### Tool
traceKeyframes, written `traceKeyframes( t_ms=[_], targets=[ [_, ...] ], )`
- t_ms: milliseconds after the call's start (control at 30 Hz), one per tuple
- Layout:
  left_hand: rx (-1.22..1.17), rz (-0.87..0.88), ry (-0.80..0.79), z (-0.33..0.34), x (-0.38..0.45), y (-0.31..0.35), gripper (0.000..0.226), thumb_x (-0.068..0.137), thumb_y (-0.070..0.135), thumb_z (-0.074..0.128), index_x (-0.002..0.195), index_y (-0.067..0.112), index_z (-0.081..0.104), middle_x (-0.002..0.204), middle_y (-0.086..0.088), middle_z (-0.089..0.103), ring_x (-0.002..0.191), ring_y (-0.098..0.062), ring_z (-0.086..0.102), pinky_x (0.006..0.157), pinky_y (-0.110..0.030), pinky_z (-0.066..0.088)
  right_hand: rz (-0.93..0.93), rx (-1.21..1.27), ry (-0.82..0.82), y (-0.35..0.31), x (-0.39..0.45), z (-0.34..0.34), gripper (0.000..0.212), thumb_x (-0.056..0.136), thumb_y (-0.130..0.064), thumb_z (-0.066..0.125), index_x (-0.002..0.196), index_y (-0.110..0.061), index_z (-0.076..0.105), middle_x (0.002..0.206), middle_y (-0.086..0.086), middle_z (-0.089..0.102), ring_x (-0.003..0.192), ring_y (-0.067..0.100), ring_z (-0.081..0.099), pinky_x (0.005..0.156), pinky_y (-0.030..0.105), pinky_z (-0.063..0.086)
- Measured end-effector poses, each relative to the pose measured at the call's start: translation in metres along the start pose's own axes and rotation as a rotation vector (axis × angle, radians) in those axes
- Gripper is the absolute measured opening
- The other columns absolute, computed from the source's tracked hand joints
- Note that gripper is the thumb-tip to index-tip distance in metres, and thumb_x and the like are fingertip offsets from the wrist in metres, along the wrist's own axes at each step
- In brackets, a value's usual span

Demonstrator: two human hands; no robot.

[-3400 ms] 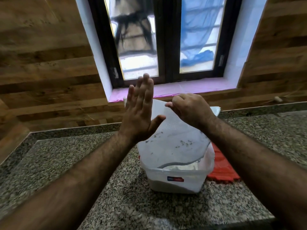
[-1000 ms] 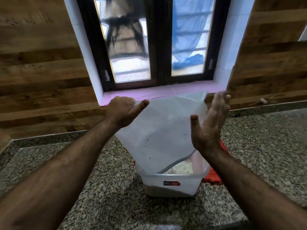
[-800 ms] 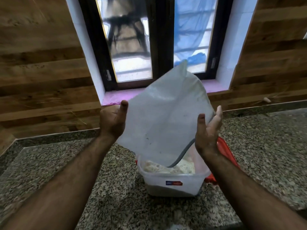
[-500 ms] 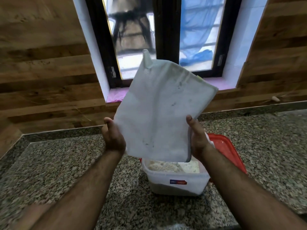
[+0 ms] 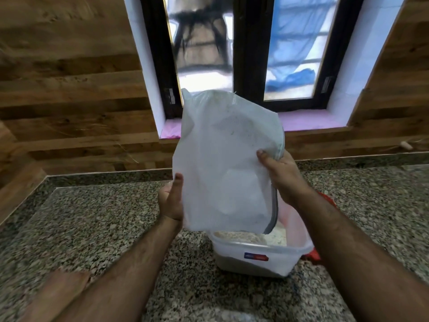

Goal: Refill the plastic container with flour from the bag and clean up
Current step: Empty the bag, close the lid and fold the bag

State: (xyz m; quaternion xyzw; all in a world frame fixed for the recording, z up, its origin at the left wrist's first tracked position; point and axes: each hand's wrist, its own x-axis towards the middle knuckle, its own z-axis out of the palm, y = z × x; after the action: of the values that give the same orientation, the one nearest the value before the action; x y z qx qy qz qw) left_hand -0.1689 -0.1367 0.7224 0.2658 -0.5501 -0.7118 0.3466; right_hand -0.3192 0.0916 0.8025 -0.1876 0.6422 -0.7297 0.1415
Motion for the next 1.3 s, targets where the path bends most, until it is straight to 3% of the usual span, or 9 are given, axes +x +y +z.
traceKeyframes(
  t_ms=[167, 300, 467, 633, 800, 900, 1133, 1233, 1300],
  targets=[
    [0.366, 0.188, 0.060, -0.003, -0.003, 0.004, 0.072, 0.062, 0.077, 0.091, 0.096, 0.017, 0.070, 0.093, 0.000, 0.080, 0.085, -0.020, 0.080, 0.059, -0.030, 0.063, -0.032, -0.118, 0.049, -0.021, 0.000, 0.005, 0.031, 0.109, -0.032, 0.061, 0.137, -0.020, 0.064, 0.121, 0.000, 0.077, 0.107, 0.018, 0.076, 0.082, 0.033, 0.066],
    [0.451, 0.151, 0.114, -0.011, -0.005, 0.003, 0.067, 0.068, 0.075, 0.087, 0.094, 0.016, 0.072, 0.088, 0.002, 0.080, 0.079, -0.018, 0.079, 0.060, -0.034, 0.062, -0.041, -0.183, 0.087, -0.027, 0.002, 0.019, 0.028, 0.107, -0.029, 0.064, 0.134, -0.020, 0.063, 0.121, 0.000, 0.074, 0.109, 0.018, 0.075, 0.084, 0.036, 0.067],
    [0.445, -0.074, 0.156, -0.051, -0.002, -0.001, 0.069, 0.083, 0.078, 0.069, 0.080, 0.010, 0.064, 0.080, -0.007, 0.075, 0.073, -0.025, 0.070, 0.063, -0.035, 0.054, 0.096, -0.177, -0.006, -0.016, 0.006, 0.062, 0.034, 0.099, -0.023, 0.073, 0.132, -0.023, 0.064, 0.120, 0.000, 0.075, 0.110, 0.020, 0.075, 0.092, 0.050, 0.066],
    [0.406, -0.274, 0.249, -0.131, 0.002, -0.026, 0.050, 0.101, 0.064, 0.063, 0.115, 0.017, 0.075, 0.112, -0.001, 0.078, 0.105, -0.034, 0.076, 0.087, -0.040, 0.056, 0.186, -0.335, -0.037, 0.026, 0.001, 0.143, 0.057, 0.069, -0.016, 0.083, 0.121, -0.020, 0.060, 0.113, 0.007, 0.074, 0.099, 0.026, 0.076, 0.085, 0.051, 0.067],
    [0.550, -0.434, 0.296, -0.218, -0.009, -0.060, 0.043, 0.111, 0.041, 0.059, 0.119, 0.002, 0.074, 0.113, -0.010, 0.076, 0.102, -0.028, 0.071, 0.086, -0.035, 0.051, 0.277, -0.612, -0.189, 0.092, -0.025, 0.217, 0.067, 0.081, -0.016, 0.081, 0.139, -0.015, 0.047, 0.129, 0.009, 0.064, 0.119, 0.031, 0.064, 0.103, 0.050, 0.057],
    [0.736, -0.426, 0.258, -0.257, -0.014, -0.076, 0.039, 0.114, 0.035, 0.052, 0.122, 0.003, 0.073, 0.111, -0.008, 0.069, 0.109, -0.029, 0.067, 0.087, -0.030, 0.041, 0.313, -0.737, -0.217, 0.135, -0.046, 0.244, 0.064, 0.084, -0.016, 0.080, 0.137, -0.013, 0.045, 0.127, 0.013, 0.066, 0.117, 0.036, 0.066, 0.100, 0.047, 0.057],
    [1.017, -0.535, 0.035, -0.285, -0.015, -0.114, 0.043, 0.112, 0.050, 0.050, 0.107, 0.010, 0.065, 0.097, -0.007, 0.074, 0.077, -0.020, 0.067, 0.061, -0.028, 0.049, 0.439, -0.899, -0.115, 0.203, -0.070, 0.239, 0.063, 0.082, -0.014, 0.081, 0.133, -0.013, 0.044, 0.108, 0.006, 0.064, 0.106, 0.035, 0.070, 0.089, 0.050, 0.063],
    [1.094, -0.525, -0.049, -0.284, -0.014, -0.117, 0.036, 0.109, 0.050, 0.057, 0.109, 0.015, 0.062, 0.090, 0.006, 0.064, 0.076, -0.011, 0.061, 0.060, -0.024, 0.041, 0.426, -0.947, -0.058, 0.225, -0.076, 0.231, 0.101, 0.079, -0.029, 0.088, 0.156, -0.008, 0.027, 0.137, 0.017, 0.062, 0.125, 0.040, 0.064, 0.103, 0.047, 0.056],
    [1.145, -0.502, -0.111, -0.288, -0.014, -0.119, 0.037, 0.106, 0.055, 0.060, 0.109, 0.018, 0.061, 0.098, 0.004, 0.067, 0.081, -0.013, 0.062, 0.067, -0.027, 0.048, 0.305, -1.087, -0.075, 0.238, -0.084, 0.230, 0.119, 0.081, -0.042, 0.087, 0.168, -0.007, 0.012, 0.170, 0.022, 0.028, 0.156, 0.042, 0.030, 0.127, 0.046, 0.029]
  ],
)
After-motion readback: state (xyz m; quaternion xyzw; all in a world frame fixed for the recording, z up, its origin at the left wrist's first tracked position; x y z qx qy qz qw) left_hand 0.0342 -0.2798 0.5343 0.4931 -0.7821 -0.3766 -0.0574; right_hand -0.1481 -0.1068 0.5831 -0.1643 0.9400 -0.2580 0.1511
